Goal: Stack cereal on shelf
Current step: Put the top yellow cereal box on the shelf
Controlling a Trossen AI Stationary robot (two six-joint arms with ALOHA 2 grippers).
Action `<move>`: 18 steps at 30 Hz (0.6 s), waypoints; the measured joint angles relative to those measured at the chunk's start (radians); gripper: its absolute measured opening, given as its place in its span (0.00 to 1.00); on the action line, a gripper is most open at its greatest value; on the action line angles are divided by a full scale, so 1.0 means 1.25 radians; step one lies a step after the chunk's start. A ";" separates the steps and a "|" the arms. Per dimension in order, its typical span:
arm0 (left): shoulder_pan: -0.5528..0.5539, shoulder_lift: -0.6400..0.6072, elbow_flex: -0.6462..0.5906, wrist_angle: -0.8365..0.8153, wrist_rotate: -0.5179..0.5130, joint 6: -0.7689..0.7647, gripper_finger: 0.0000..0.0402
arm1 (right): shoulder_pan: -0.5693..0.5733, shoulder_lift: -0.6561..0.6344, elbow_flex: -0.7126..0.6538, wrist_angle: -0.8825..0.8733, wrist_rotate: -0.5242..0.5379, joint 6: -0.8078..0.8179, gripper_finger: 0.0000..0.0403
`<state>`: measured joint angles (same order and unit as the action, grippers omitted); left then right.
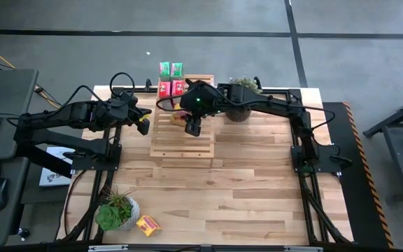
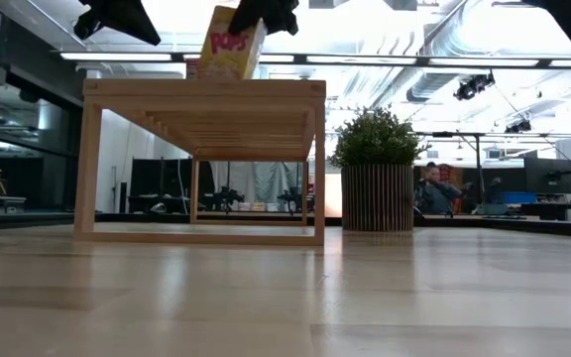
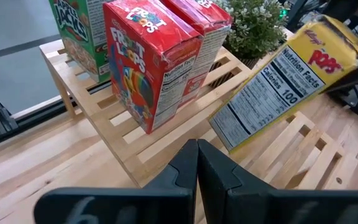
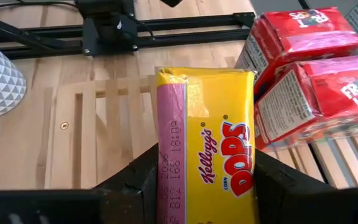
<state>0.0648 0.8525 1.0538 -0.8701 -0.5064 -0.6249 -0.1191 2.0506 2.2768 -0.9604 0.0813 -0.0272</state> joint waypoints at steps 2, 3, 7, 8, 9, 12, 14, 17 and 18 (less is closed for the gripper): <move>0.000 0.000 0.000 0.000 0.000 0.000 0.00 | -0.005 0.000 0.000 -0.001 -0.010 0.000 0.39; 0.000 0.000 0.000 0.000 0.000 0.000 0.00 | -0.006 0.002 0.000 -0.001 -0.020 0.000 0.39; 0.000 0.000 0.000 0.000 -0.001 0.000 0.00 | -0.010 0.007 -0.001 -0.005 -0.033 0.000 0.42; 0.000 0.000 0.000 0.000 -0.001 0.000 0.00 | -0.010 0.007 -0.001 -0.005 -0.033 0.000 0.43; 0.000 0.000 0.000 0.000 -0.001 0.000 0.00 | -0.010 0.007 -0.001 -0.002 -0.033 0.000 0.44; 0.000 0.000 0.000 0.000 -0.001 0.000 0.00 | -0.010 0.007 -0.001 -0.003 -0.029 0.000 0.49; 0.000 0.000 0.000 0.000 -0.001 0.000 0.00 | -0.010 0.007 -0.001 -0.001 -0.024 0.000 0.52; 0.000 0.000 0.000 0.000 -0.001 0.000 0.00 | -0.010 0.007 -0.001 0.000 -0.026 0.000 0.57; 0.000 0.000 0.000 0.000 -0.001 0.000 0.00 | -0.010 0.007 -0.001 0.004 -0.027 0.000 0.59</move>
<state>0.0650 0.8525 1.0538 -0.8703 -0.5079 -0.6250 -0.1310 2.0594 2.2757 -0.9554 0.0479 -0.0269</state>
